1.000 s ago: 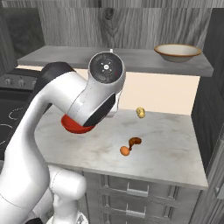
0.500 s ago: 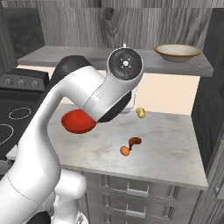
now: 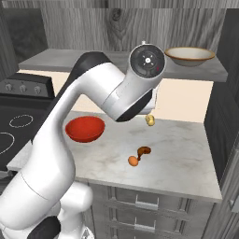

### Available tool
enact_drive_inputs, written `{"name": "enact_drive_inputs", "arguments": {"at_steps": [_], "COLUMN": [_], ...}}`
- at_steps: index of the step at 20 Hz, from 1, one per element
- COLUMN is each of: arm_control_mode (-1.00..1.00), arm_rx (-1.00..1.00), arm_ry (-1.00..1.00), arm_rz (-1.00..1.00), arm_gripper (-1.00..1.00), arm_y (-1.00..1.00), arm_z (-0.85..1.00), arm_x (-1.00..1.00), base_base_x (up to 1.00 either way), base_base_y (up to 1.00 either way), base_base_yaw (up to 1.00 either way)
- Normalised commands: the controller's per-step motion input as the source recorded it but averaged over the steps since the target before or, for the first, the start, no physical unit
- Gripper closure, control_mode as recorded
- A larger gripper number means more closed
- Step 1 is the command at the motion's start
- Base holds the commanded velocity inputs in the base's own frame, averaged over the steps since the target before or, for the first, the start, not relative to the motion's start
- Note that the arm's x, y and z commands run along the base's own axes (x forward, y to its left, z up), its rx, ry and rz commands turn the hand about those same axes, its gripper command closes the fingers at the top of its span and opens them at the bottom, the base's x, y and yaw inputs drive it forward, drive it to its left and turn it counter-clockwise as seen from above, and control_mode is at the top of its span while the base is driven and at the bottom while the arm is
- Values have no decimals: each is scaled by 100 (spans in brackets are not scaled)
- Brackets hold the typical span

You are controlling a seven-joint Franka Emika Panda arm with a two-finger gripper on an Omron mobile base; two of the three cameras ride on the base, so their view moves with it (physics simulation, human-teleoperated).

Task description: Pick both bowls and place them on the counter. Then place the egg in one bowl and place the chicken drumstick in the other bowl.

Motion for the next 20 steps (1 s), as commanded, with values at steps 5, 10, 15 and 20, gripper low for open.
{"name": "enact_drive_inputs", "arguments": {"at_steps": [5,10,15,20], "arm_control_mode": [-100,-100,-100,-100], "arm_rx": [-3,0,0,-1], "arm_ry": [-7,-9,-5,1], "arm_rz": [0,0,0,0], "arm_gripper": [-100,-100,-100,-100], "arm_y": [-26,-14,-6,-17], "arm_z": [6,7,3,8], "arm_x": [27,44,54,47], "base_base_x": [0,0,0,0], "base_base_y": [0,0,0,0], "base_base_yaw": [0,0,0,0]}}
